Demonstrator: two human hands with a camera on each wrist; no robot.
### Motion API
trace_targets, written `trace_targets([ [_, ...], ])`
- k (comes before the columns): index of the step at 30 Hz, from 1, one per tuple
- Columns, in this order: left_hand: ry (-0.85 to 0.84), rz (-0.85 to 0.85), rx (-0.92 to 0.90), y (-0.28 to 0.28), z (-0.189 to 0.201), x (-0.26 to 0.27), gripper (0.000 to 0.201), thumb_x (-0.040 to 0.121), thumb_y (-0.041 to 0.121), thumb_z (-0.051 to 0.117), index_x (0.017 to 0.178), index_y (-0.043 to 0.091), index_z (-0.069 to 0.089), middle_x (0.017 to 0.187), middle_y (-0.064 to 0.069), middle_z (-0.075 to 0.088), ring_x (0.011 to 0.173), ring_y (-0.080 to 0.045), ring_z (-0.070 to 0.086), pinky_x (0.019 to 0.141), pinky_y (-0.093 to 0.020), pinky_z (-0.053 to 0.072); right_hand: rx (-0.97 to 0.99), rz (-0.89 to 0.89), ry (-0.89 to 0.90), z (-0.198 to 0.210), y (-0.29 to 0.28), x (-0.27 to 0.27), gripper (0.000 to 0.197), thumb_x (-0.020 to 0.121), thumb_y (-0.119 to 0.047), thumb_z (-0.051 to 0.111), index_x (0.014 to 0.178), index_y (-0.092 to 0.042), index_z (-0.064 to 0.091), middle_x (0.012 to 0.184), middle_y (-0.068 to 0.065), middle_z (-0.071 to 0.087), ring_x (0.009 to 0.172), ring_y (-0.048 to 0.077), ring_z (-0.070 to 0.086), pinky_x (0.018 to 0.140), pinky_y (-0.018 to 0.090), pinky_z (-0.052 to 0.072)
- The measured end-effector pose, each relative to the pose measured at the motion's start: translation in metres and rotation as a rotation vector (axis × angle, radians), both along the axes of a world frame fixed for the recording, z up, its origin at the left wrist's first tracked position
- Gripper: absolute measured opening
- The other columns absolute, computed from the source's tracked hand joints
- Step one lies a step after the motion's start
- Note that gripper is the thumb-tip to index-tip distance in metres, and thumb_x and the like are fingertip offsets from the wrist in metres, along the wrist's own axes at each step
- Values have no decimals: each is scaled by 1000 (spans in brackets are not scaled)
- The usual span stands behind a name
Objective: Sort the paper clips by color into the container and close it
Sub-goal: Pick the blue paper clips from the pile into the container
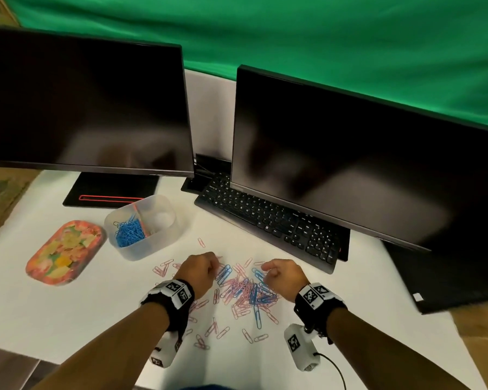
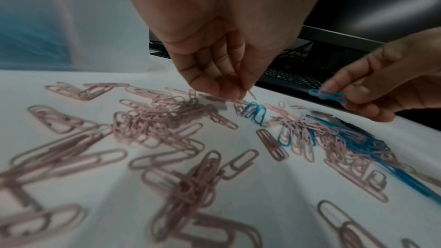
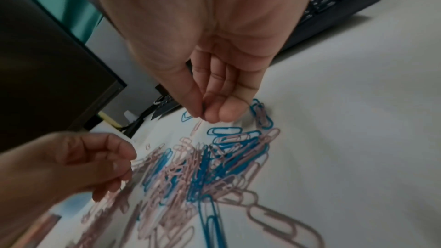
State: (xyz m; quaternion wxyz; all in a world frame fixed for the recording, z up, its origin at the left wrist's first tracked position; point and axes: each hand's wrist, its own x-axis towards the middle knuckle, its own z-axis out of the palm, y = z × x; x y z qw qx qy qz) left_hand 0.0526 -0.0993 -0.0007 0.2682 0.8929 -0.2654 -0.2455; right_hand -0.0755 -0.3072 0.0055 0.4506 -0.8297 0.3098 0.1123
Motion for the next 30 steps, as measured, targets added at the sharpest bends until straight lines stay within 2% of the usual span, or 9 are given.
trace_targets([
  [2, 26, 55, -17, 1, -2, 3, 21, 88, 9, 54, 87, 24, 68, 85, 1, 69, 72, -18, 61, 66, -19, 43, 159, -48, -16, 0, -1, -2, 22, 83, -2, 60, 87, -22, 70, 72, -3, 66, 67, 13, 63, 65, 22, 54],
  [5, 28, 90, 1, 3, -4, 5, 28, 87, 9, 52, 90, 30, 70, 91, 5, 72, 77, -17, 64, 68, -20, 47, 345, -151, -38, 4, -1, -5, 18, 84, 7, 57, 83, -8, 68, 64, 6, 63, 52, 13, 59, 55, 27, 53],
  [9, -114, 99, 194, 6, -3, 4, 27, 87, 16, 51, 107, 26, 67, 113, 1, 65, 103, -21, 61, 86, -31, 51, 493, -230, -59, 8, 2, -10, 16, 83, 10, 56, 83, -5, 61, 65, 10, 66, 53, 21, 61, 61, 34, 53],
  [12, -217, 22, 218, -1, -3, -1, 25, 86, 24, 56, 110, 25, 63, 118, 0, 54, 109, -21, 54, 89, -35, 50, 592, -277, -71, 12, 5, -13, 19, 82, 15, 55, 84, -4, 54, 65, 15, 66, 52, 24, 61, 54, 31, 53],
  [15, -204, -87, 229, -18, -3, -6, 27, 89, 32, 55, 114, 25, 61, 118, 1, 51, 110, -20, 52, 89, -34, 49, 642, -308, -91, 15, 9, -17, 23, 81, 18, 54, 86, -4, 51, 63, 16, 65, 51, 25, 59, 52, 30, 52],
  [18, -223, -165, 340, -31, -3, -10, 30, 91, 34, 54, 117, 19, 60, 119, -3, 52, 111, -23, 53, 89, -37, 50, 610, -310, -97, 19, 9, -22, 23, 82, 17, 53, 89, -4, 51, 65, 16, 65, 51, 25, 59, 52, 29, 53],
  [24, -241, -161, 368, -29, -6, -8, 24, 94, 31, 51, 111, 16, 60, 113, -5, 58, 103, -22, 57, 85, -36, 52, 566, -299, -95, 20, 3, -32, 23, 82, 15, 53, 98, -2, 54, 73, 17, 66, 57, 25, 63, 55, 29, 53],
  [27, -230, -145, 326, -26, -3, -7, 19, 94, 27, 51, 106, 16, 60, 107, -4, 61, 97, -22, 59, 81, -36, 53, 575, -301, -101, 18, 4, -35, 25, 84, 14, 53, 103, -2, 58, 74, 15, 66, 58, 23, 64, 57, 29, 54],
  [30, -152, -90, 243, -21, 1, -6, 12, 92, 23, 52, 97, 18, 62, 98, -3, 66, 89, -23, 62, 76, -35, 54, 602, -306, -114, 18, 9, -34, 23, 85, 12, 53, 101, -2, 61, 72, 13, 66, 58, 23, 63, 57, 29, 54],
])
